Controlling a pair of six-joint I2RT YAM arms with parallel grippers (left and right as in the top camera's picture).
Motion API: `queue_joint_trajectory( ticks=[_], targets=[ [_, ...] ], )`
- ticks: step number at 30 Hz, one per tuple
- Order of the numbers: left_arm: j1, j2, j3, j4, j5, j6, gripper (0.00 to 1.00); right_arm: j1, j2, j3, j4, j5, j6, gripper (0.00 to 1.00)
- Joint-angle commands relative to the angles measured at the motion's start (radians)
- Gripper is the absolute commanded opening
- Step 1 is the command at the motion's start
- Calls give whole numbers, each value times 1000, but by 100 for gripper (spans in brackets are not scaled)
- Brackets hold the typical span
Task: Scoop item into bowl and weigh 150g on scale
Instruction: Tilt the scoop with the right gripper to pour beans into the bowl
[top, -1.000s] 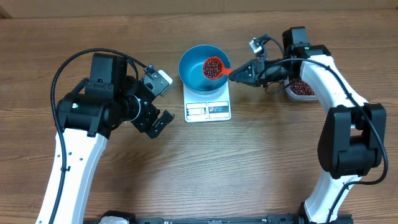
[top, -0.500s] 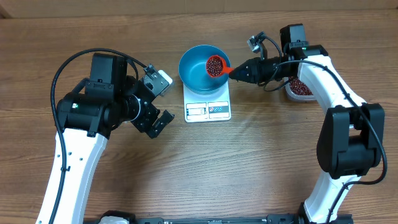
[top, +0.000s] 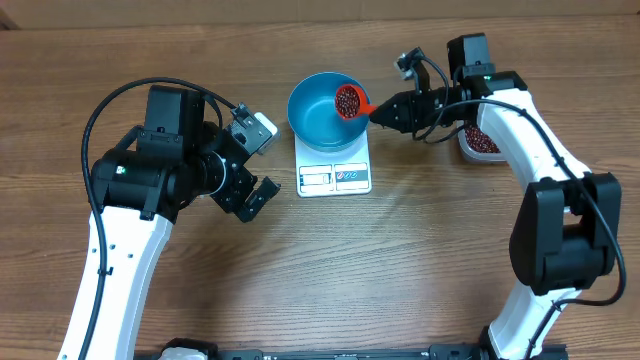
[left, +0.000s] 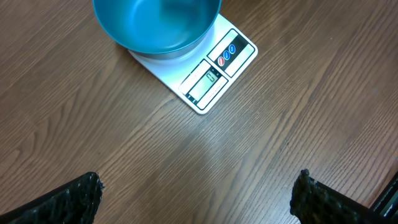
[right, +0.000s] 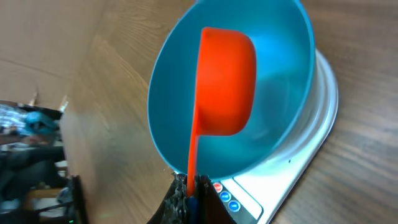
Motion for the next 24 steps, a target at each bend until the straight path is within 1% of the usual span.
queue_joint_trajectory(
  ticks=[1,4,9,13,19,24],
  targets=[
    [5,5,16,-2,18,23,100,28,-58,30,24,43,-16,4],
    [5,5,16,-2,18,23,100,49,-63,30,42,102,-16,4],
    [5,5,16,-2,18,23,99,92,-66,30,51,255,-22,4],
    [5,5,16,-2,18,23,99,126,-72,30,52,310,-58,4],
    [5,6,16,-2,18,23,100,159,-92,30,53,408,-61,4],
    [5,6,16,-2,18,23,99,165,-107,30,53,440,-61,4]
  ],
)
